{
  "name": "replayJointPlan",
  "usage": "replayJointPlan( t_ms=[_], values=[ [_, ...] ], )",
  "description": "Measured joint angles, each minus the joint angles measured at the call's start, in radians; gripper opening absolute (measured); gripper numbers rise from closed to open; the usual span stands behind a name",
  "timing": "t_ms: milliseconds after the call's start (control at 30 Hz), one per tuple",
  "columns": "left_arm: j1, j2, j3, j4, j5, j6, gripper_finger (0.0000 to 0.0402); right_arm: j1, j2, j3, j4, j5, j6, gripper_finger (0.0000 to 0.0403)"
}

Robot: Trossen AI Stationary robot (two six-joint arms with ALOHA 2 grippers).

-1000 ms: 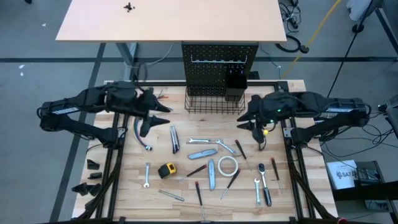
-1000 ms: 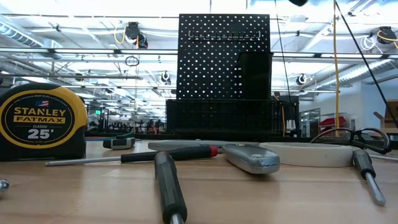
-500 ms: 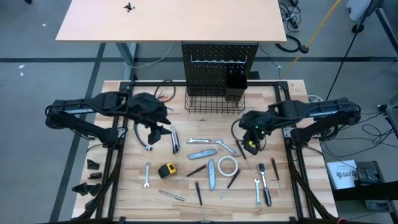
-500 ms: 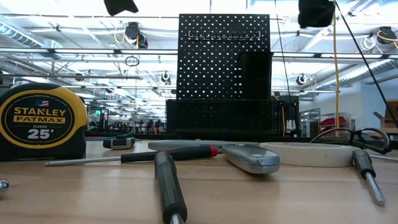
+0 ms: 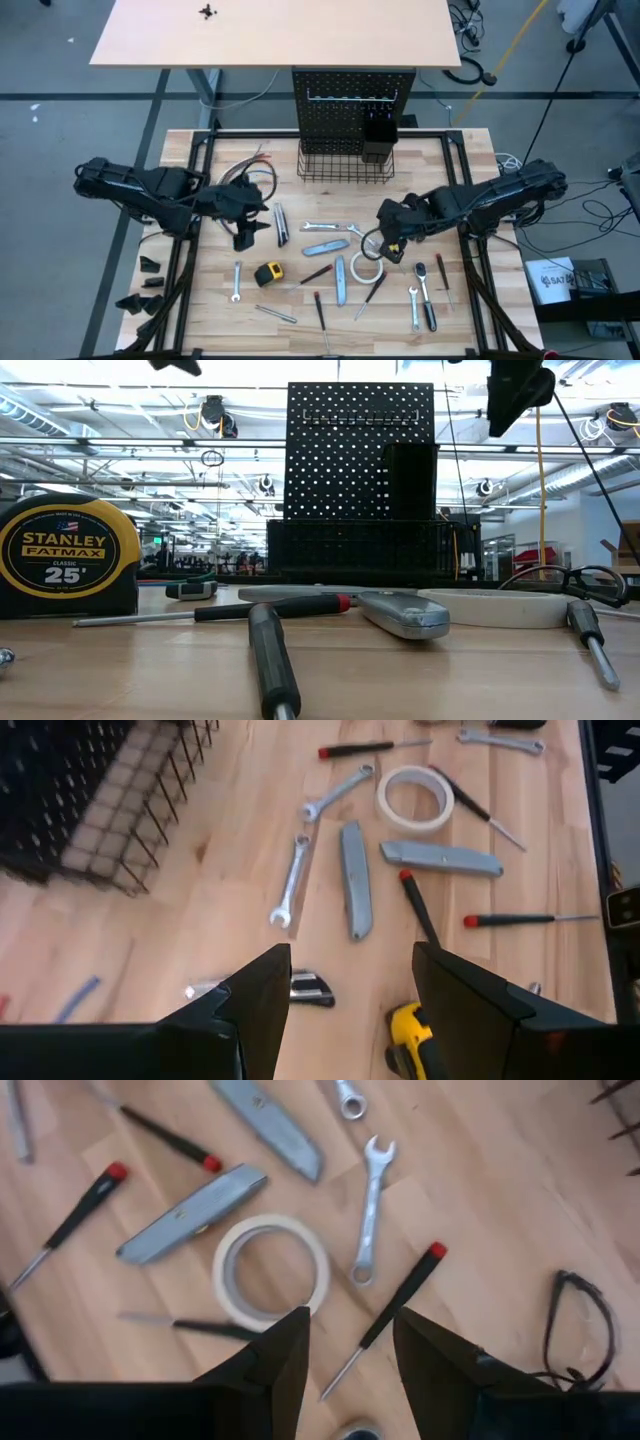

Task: Hang tools onto peg board
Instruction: Hang the nut driver onto the pegboard

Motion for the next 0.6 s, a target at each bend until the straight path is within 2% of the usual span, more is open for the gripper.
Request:
replayJointPlan(
  t_ms=[167,300,433,600],
  values=[
    [-0.031,-0.116,-0.214,0.123,-0.007,-0.08,0.0215,0.009,0.02,-0.016,0.02,0.044,0.058,0.0141],
    [-0.021,-0.216,-0.344,0.248,-0.02,-0.129,0.0215,0.008,0.008,-0.134,0.12,0.053,0.11,0.0141],
    [-0.008,-0.265,-0.411,0.342,-0.061,-0.148,0.0215,0.007,-0.014,-0.267,0.221,0.077,0.203,0.0141],
    [0.012,-0.255,-0.44,0.443,-0.088,-0.147,0.0215,0.006,-0.015,-0.377,0.302,0.132,0.276,0.0141]
  ],
)
